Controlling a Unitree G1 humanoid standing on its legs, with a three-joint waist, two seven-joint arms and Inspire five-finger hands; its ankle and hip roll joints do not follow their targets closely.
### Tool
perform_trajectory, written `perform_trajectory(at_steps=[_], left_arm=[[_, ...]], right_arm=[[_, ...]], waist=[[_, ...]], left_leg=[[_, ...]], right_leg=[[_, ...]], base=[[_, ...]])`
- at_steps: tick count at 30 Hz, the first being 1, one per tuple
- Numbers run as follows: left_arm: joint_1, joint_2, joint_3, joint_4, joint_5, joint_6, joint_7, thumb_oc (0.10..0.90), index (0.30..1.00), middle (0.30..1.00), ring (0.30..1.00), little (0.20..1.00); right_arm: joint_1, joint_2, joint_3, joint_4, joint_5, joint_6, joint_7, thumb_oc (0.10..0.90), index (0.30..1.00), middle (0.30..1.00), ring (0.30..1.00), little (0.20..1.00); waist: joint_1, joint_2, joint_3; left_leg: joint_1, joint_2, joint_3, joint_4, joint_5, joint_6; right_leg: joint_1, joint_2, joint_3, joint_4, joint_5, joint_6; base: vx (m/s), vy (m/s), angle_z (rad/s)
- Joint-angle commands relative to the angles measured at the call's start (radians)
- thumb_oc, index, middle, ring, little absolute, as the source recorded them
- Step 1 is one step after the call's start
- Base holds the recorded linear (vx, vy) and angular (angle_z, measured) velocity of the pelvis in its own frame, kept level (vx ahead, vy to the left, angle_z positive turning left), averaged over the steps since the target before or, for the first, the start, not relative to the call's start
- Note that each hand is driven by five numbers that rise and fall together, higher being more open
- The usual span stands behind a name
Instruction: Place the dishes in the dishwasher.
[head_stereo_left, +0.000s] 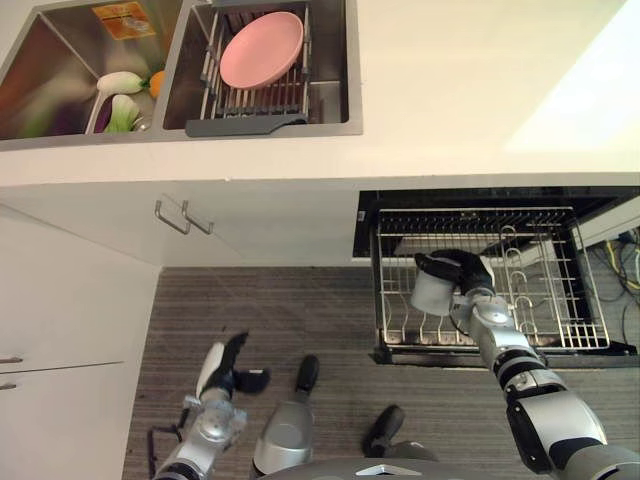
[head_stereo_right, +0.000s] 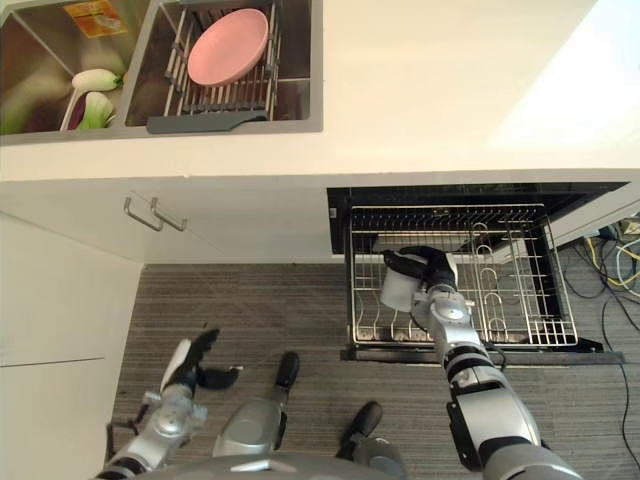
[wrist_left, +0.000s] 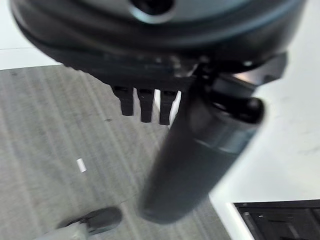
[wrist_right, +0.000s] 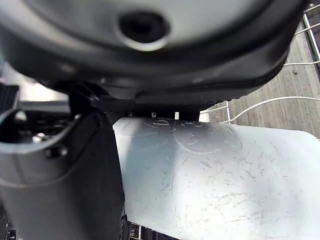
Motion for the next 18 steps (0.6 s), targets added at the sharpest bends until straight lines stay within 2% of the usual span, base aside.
perform_trajectory(at_steps=[1, 2, 3, 4, 5, 6, 10, 18], left_arm=[[-0.012, 0.084, 0.002, 0.066, 0.009, -0.042, 0.041, 0.800, 0.900, 0.900, 0.900, 0.900], [-0.016, 0.089, 0.000, 0.107, 0.024, -0.042, 0.040, 0.800, 0.900, 0.900, 0.900, 0.900], [-0.018, 0.096, 0.003, 0.136, 0.035, -0.040, 0.041, 0.800, 0.900, 0.900, 0.900, 0.900], [-0.022, 0.097, 0.007, 0.159, 0.038, -0.041, 0.042, 0.800, 0.900, 0.900, 0.900, 0.900], [-0.022, 0.097, 0.007, 0.159, 0.038, -0.041, 0.042, 0.800, 0.900, 0.900, 0.900, 0.900], [-0.027, 0.099, 0.017, 0.188, 0.039, -0.041, 0.048, 0.800, 0.900, 0.900, 0.900, 0.900], [-0.042, 0.101, 0.054, 0.241, 0.020, -0.047, 0.052, 0.800, 0.900, 0.900, 0.900, 0.900], [-0.050, 0.072, 0.022, 0.213, 0.043, -0.042, 0.063, 0.800, 0.900, 0.900, 0.900, 0.900]], right_arm=[[-0.102, -0.009, 0.051, 0.007, 0.003, -0.038, 0.054, 0.400, 0.300, 0.300, 0.300, 0.300], [-0.107, 0.000, 0.060, 0.022, -0.004, -0.035, 0.061, 0.400, 0.300, 0.300, 0.300, 0.300], [-0.113, 0.005, 0.063, 0.031, -0.007, -0.035, 0.067, 0.435, 0.352, 0.352, 0.352, 0.352], [-0.117, 0.007, 0.067, 0.040, -0.011, -0.036, 0.072, 0.580, 0.571, 0.571, 0.571, 0.571], [-0.118, 0.007, 0.067, 0.040, -0.011, -0.036, 0.072, 0.657, 0.686, 0.686, 0.686, 0.686], [-0.120, 0.013, 0.069, 0.042, -0.013, -0.034, 0.080, 0.800, 0.900, 0.900, 0.900, 0.900], [-0.137, 0.019, 0.090, 0.056, -0.058, -0.031, 0.072, 0.800, 0.900, 0.900, 0.900, 0.900], [-0.151, 0.003, 0.082, 0.037, -0.040, -0.016, 0.103, 0.800, 0.900, 0.900, 0.900, 0.900]], waist=[[0.039, -0.067, -0.070], [0.039, -0.073, -0.073], [0.039, -0.077, -0.075], [0.037, -0.081, -0.080], [0.037, -0.082, -0.080], [0.037, -0.086, -0.082], [0.032, -0.103, -0.096], [0.011, -0.123, -0.132]], left_leg=[[-0.055, 0.091, 0.034, 0.000, 0.050, -0.082], [-0.048, 0.094, 0.038, 0.000, 0.044, -0.084], [-0.046, 0.094, 0.041, 0.000, 0.041, -0.083], [-0.049, 0.091, 0.042, 0.000, 0.044, -0.081], [-0.049, 0.091, 0.042, 0.000, 0.044, -0.081], [-0.045, 0.092, 0.045, 0.000, 0.042, -0.081], [-0.037, 0.090, 0.052, 0.000, 0.037, -0.079], [-0.002, 0.096, 0.070, 0.000, 0.024, -0.078]], right_leg=[[0.017, -0.128, 0.003, 0.010, 0.033, 0.084], [0.021, -0.126, 0.005, 0.010, 0.029, 0.084], [0.022, -0.125, 0.008, 0.010, 0.028, 0.085], [0.019, -0.127, 0.009, 0.010, 0.032, 0.087], [0.018, -0.127, 0.009, 0.010, 0.032, 0.087], [0.021, -0.126, 0.013, 0.010, 0.031, 0.088], [0.024, -0.126, 0.017, 0.010, 0.029, 0.089], [0.044, -0.122, 0.037, 0.010, 0.026, 0.087]], base=[[0.05, -0.022, -0.05], [0.06, -0.021, -0.04], [0.04, -0.002, 0.02], [0.00, 0.000, 0.00], [0.00, 0.000, 0.00], [0.00, 0.000, 0.00], [0.02, 0.002, -0.02], [0.02, 0.007, -0.03]])
